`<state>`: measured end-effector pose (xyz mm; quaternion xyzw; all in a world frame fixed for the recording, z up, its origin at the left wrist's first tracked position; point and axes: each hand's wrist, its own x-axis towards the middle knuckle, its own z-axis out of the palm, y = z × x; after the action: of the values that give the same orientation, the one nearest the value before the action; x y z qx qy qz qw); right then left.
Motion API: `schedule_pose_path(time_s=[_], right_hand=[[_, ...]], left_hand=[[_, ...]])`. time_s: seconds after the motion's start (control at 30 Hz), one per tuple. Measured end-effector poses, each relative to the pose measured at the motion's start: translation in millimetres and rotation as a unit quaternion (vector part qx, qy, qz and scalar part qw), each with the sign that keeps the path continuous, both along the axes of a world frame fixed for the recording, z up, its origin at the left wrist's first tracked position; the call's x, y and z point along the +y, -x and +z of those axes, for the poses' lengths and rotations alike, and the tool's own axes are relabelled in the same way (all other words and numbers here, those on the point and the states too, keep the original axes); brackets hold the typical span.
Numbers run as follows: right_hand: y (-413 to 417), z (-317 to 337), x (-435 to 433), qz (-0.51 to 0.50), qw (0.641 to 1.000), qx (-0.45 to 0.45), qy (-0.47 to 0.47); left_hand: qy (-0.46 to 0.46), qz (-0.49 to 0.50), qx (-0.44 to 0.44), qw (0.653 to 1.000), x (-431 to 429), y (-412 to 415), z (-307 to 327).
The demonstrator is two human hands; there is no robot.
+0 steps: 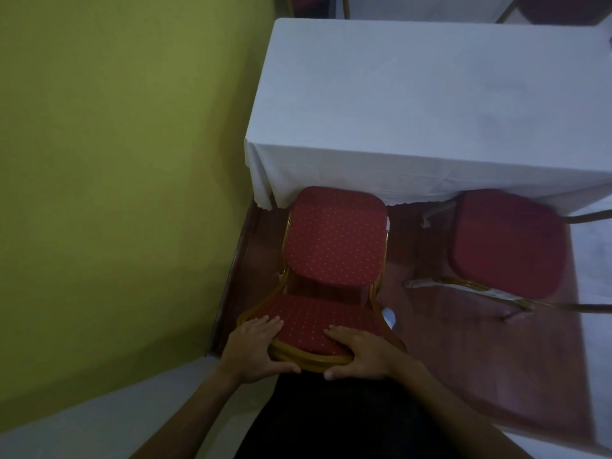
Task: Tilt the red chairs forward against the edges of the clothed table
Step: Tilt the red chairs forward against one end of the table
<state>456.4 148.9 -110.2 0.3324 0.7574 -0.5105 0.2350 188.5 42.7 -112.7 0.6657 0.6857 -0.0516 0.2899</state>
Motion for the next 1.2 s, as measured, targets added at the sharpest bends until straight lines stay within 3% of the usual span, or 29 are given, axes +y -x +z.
schedule_pose_path(time_s=[0.37, 0.57, 1.1, 1.2], right_hand=[[-18.8, 1.9, 9.7, 0.043, 0.999, 0.017, 0.022], [-81.6, -9.1, 34.2, -0.027, 0.999, 0.038, -0.006], [-391.3, -8.8, 118.2, -0.109, 0.987, -0.008, -0.115], [-435.5, 4.3, 140.9, -0.105, 0.979, 0.007, -0.175]], left_hand=[[0.039, 0.023, -0.025, 0.999, 0.0, -15.8, 4.6], [0.038, -0.007, -0.087, 0.996, 15.1, -43.9, 19.2], [0.013, 0.014, -0.047, 0.999, 145.0, -363.7, 21.4], [0.0, -0.006, -0.031, 0.999, 167.0, -408.7, 23.2]])
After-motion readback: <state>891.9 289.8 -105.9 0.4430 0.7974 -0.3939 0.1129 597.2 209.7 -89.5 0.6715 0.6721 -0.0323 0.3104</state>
